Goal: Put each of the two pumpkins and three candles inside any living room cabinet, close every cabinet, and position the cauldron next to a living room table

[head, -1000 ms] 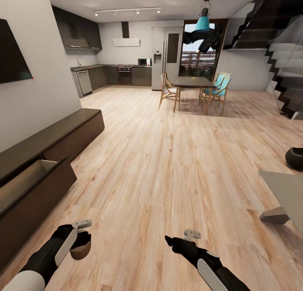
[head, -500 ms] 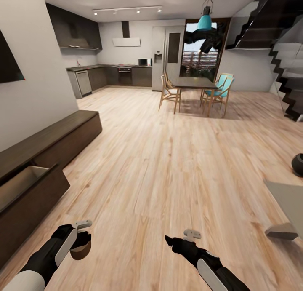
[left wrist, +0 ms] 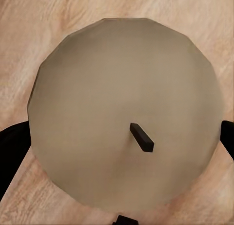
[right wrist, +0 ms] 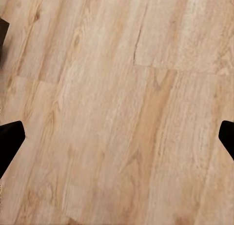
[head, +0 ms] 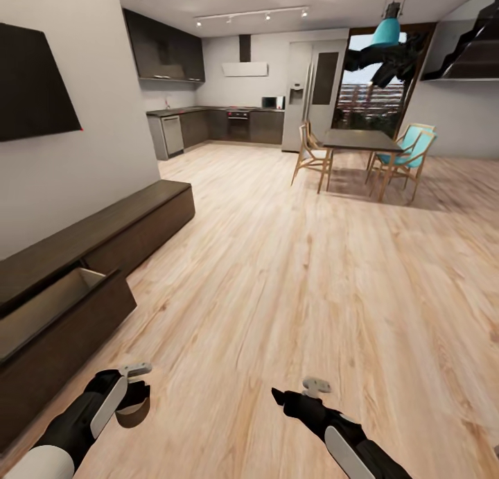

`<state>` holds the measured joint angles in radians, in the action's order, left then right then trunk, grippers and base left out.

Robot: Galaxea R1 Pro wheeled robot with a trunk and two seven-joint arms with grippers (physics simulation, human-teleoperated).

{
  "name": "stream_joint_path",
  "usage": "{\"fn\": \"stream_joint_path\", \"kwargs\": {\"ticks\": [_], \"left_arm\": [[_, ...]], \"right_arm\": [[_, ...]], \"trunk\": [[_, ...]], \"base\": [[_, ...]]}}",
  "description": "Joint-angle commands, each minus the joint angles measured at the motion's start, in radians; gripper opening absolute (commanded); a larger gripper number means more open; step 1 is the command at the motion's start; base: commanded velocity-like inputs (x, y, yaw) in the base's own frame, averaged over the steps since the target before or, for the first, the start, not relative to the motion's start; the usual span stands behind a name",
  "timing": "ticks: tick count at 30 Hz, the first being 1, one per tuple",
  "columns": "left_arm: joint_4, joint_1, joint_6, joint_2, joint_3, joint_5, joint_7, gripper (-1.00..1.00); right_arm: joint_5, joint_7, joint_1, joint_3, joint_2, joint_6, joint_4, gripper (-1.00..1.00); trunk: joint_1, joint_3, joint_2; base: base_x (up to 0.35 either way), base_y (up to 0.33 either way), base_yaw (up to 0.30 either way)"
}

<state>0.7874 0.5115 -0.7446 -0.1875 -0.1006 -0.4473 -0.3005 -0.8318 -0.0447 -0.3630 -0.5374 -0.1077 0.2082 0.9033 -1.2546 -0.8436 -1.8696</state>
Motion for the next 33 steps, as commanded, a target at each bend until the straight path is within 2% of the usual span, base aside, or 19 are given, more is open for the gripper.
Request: {"fn": "stream_joint_path", "kwargs": {"ticks": [1, 10, 18, 25, 33], "left_arm": [[0.001, 0.001, -0.002, -0.001, -0.005, -0.008, -0.010, -1.00], [0.001, 0.001, -0.002, 0.012, -0.006, -0.008, -0.016, -1.00], [0.001, 0.001, -0.002, 0.013, -0.007, -0.007, -0.017, -1.00], [0.001, 0.001, -0.002, 0.013, -0.006, -0.007, -0.017, -1.00], [0.001, 0.001, -0.002, 0.016, -0.005, -0.008, -0.017, -1.00]], "right_arm": [[-0.007, -0.005, -0.001, -0.003, -0.001, 0.002, 0.002, 1.00], [-0.007, -0.005, -0.001, -0.004, -0.001, 0.002, 0.002, 1.00], [-0.007, -0.006, -0.001, -0.004, -0.001, 0.002, -0.004, 1.00], [-0.007, -0.006, -0.001, -0.004, -0.001, 0.002, -0.016, 1.00], [-0.007, -0.006, -0.001, -0.004, -0.001, 0.002, -0.018, 1.00]], "trunk": [[0.000, -0.001, 0.000], [0.000, -0.001, 0.000], [0.000, -0.001, 0.000], [0.000, -0.001, 0.000], [0.000, -0.001, 0.000]], "base": [[0.294, -0.028, 0.288], [0.289, -0.123, 0.288], [0.204, -0.160, 0.288], [0.161, -0.145, 0.289], [0.025, -0.023, 0.289]]}}
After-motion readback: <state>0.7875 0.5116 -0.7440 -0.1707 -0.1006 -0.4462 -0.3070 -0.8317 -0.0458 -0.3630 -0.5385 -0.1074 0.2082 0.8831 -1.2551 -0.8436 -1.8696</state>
